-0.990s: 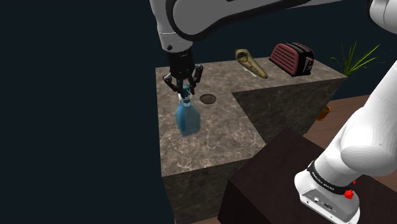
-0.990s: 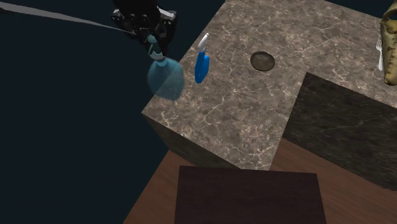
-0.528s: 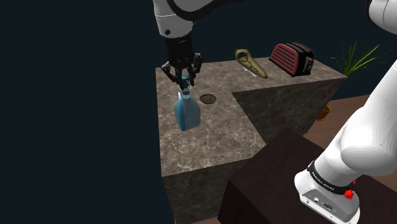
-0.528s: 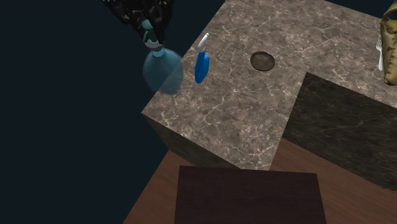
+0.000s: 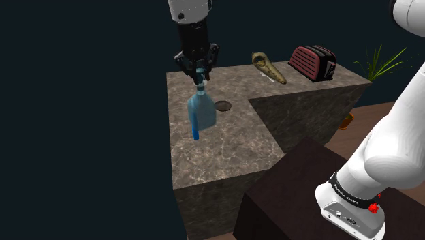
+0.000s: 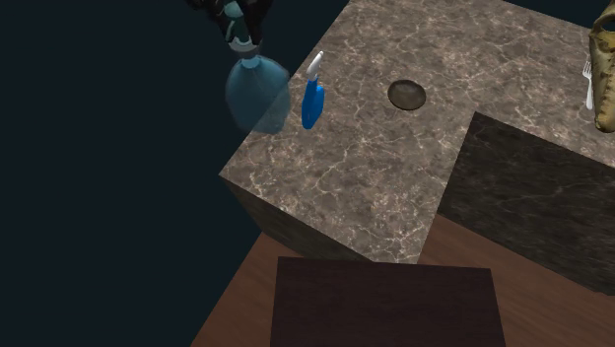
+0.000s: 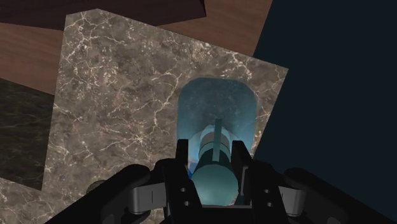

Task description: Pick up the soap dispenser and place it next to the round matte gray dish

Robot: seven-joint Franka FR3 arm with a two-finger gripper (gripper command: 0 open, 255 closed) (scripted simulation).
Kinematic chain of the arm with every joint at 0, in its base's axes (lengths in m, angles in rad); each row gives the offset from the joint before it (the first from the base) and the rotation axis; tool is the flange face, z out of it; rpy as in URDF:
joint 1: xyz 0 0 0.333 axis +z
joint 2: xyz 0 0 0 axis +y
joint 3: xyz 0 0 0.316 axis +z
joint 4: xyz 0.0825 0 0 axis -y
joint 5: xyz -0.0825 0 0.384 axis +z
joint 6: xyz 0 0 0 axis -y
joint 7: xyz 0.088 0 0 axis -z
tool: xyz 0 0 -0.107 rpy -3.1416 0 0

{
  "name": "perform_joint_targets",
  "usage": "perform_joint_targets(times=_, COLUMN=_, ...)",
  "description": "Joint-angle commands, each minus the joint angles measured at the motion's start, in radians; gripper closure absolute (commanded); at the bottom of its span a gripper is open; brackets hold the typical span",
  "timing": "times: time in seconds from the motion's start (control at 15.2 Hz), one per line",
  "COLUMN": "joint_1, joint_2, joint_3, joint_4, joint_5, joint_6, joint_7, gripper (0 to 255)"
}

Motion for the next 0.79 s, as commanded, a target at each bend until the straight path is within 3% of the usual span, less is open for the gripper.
perform_joint_targets(times=0.0, joint_1=-0.024, joint_2=-0.006, joint_3=-0.019, joint_4=-0.005, joint_5=0.0, joint_6=0.003, joint_7=-0.043, gripper=255)
perform_joint_targets(times=0.73, joint_1=-0.154, joint_2=0.042, joint_3=-0.13, joint_4=0.056, joint_5=-0.03, joint_6=0.013, joint_7=-0.284, gripper=255)
